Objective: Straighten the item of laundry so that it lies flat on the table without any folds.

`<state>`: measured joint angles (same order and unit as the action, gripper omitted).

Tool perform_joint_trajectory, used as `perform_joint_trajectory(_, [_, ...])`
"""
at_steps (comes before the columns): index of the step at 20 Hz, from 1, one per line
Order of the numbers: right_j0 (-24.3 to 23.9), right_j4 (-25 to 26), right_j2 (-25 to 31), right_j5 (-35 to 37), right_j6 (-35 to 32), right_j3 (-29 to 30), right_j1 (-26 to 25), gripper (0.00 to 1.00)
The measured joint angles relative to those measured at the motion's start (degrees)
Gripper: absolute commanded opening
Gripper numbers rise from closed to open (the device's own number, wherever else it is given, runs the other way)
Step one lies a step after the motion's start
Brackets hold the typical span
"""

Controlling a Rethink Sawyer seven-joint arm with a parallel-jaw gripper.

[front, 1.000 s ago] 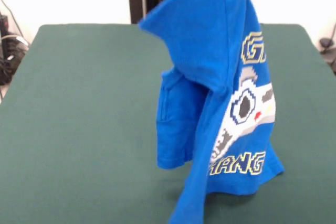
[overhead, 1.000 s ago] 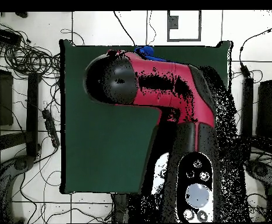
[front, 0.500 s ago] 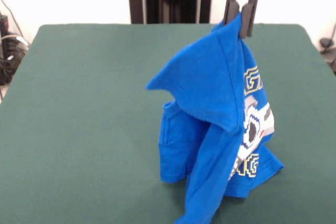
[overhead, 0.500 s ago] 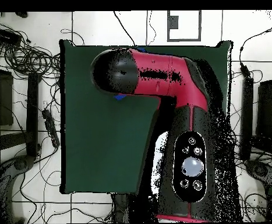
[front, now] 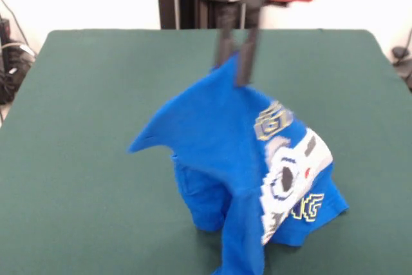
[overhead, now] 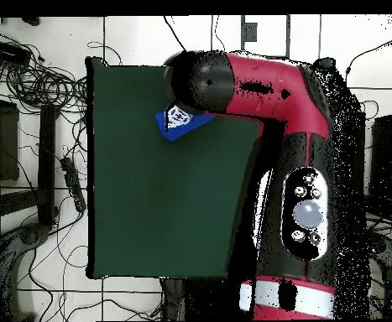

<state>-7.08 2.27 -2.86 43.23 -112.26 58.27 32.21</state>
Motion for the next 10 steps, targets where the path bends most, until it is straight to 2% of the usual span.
perform_joint_trajectory(3, [-3.77, 0.12, 0.48, 0.15, 0.0, -3.07, -2.13, 0.0])
perform_joint_trajectory(10, [-7.98, 0.31, 0.62, 0.14, 0.0, -6.3, -4.68, 0.0])
